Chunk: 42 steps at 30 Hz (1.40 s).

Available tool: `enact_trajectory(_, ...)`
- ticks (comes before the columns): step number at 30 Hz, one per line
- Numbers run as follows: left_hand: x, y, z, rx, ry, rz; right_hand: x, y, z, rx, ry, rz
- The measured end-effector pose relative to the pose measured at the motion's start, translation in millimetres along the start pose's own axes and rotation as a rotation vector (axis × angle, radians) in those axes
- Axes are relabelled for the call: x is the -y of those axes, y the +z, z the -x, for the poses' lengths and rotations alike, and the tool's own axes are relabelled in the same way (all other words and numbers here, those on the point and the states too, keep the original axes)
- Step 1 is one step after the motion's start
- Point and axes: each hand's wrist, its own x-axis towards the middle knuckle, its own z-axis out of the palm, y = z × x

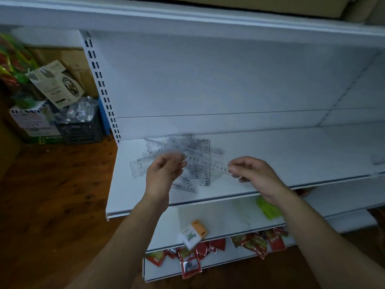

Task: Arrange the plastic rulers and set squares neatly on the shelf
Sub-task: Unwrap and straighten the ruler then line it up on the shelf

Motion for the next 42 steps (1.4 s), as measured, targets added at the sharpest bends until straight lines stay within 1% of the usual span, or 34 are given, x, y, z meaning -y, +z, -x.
enact_trajectory(6,20.7,73.9,12.0,0.003,0.137,-0.127,-27.2,-62.1,27.2,-0.118,-0.020,0.013)
enact_trajectory(8,30.5,107.1,17.1,0.020,0.160,-0.159,-34.8,-88.8,39.4,-0.099,-0.031,0.015)
enact_trajectory(10,42.7,145.4,25.7,0.072,0.144,-0.189,-45.6,-121.0,53.7,-0.058,-0.024,0.038)
enact_trajectory(12,59.6,185.5,36.5,0.153,0.095,-0.207,-57.8,-157.2,67.5,-0.073,-0.010,0.007)
enact_trajectory(18,136.3,312.7,88.1,0.507,-0.098,-0.383,-90.3,-265.2,102.3,-0.306,-0.019,-0.307)
enact_trajectory(20,161.0,350.2,106.8,0.627,-0.127,-0.422,-102.0,-296.1,113.9,-0.355,-0.020,-0.387)
enact_trajectory(22,178.0,382.7,122.1,0.693,-0.125,-0.437,-110.8,-325.7,123.9,-0.407,-0.036,-0.414)
enact_trajectory(27,204.9,441.8,142.4,0.729,-0.075,-0.490,-128.1,-384.1,141.6,-0.500,-0.073,-0.420)
enact_trajectory(32,228.9,485.9,134.3,0.723,-0.038,-0.489,-148.5,-427.4,141.1,-0.535,0.002,-0.494)
enact_trajectory(37,252.3,530.5,107.8,0.736,-0.035,-0.462,-159.3,-491.4,128.8,-0.652,0.004,-0.559)
enact_trajectory(42,266.2,591.9,69.6,0.746,-0.045,-0.412,-166.7,-573.6,104.9,-0.795,-0.004,-0.623)
